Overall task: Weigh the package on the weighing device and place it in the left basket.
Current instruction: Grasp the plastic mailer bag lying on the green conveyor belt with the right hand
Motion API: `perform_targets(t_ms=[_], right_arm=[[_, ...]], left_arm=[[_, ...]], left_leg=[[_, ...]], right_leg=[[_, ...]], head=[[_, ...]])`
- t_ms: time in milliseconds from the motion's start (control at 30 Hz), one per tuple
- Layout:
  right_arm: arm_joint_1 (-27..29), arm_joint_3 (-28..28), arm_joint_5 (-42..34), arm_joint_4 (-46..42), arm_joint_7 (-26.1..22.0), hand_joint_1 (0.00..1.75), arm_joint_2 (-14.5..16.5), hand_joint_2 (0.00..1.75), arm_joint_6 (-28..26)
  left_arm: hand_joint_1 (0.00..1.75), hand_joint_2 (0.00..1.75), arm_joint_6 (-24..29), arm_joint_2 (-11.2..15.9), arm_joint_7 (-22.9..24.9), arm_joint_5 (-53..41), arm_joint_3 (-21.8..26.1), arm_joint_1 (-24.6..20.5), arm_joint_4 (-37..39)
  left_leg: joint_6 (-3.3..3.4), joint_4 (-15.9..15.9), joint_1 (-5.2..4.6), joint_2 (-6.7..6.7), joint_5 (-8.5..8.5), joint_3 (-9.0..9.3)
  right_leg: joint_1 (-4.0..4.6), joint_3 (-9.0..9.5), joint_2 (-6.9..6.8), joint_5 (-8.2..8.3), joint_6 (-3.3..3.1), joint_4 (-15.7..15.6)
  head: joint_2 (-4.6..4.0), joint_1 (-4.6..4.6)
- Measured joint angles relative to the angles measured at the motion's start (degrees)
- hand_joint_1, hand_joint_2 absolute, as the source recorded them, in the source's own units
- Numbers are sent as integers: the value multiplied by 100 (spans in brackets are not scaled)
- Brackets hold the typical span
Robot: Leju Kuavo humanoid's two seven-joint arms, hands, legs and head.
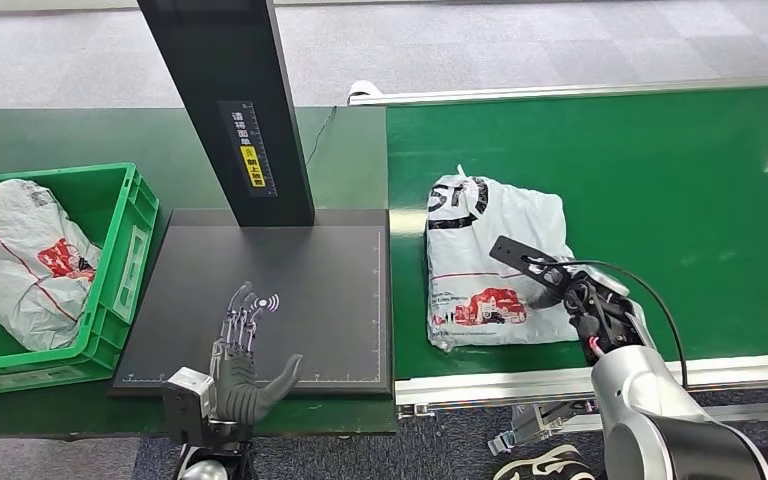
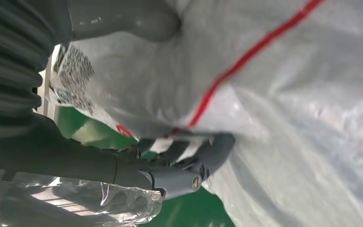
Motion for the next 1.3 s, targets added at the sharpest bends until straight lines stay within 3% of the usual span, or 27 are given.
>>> perform_targets(t_ms=[367,700,933,1133,1300], right_arm=[[-83,134,134,9,74,175,51,175,-110],[-393,37,-58,5,-269,175,90,175,-1362],[-673,-265,-323,-73,-822,175,93,175,-2090],[-999,-719,-901,-257,-1722,175,122,175,-3002],[-1264,-1020,-1097,-381,-1947,175,141,175,-3124]], left_arm=[[0,175,2,0,0,3,11,1,0],[0,175,39,15,-24,39,17,86,-3],[0,175,64,30,-75,50,15,99,-2],[0,175,110,28,-139,43,9,106,-2],[0,175,139,22,-150,35,2,106,-2]], left_leg=[[0,0,0,-1,0,-2],[0,0,0,0,1,-1],[0,1,0,-1,1,-2],[-1,1,0,0,1,-2],[-1,1,0,0,2,0]], right_leg=[[0,0,-1,0,0,0],[0,0,-1,0,0,0],[0,0,-1,0,0,1],[0,0,-1,1,0,1],[0,1,-1,1,0,1]], head=[[1,1],[1,1],[1,1],[1,0],[1,1]])
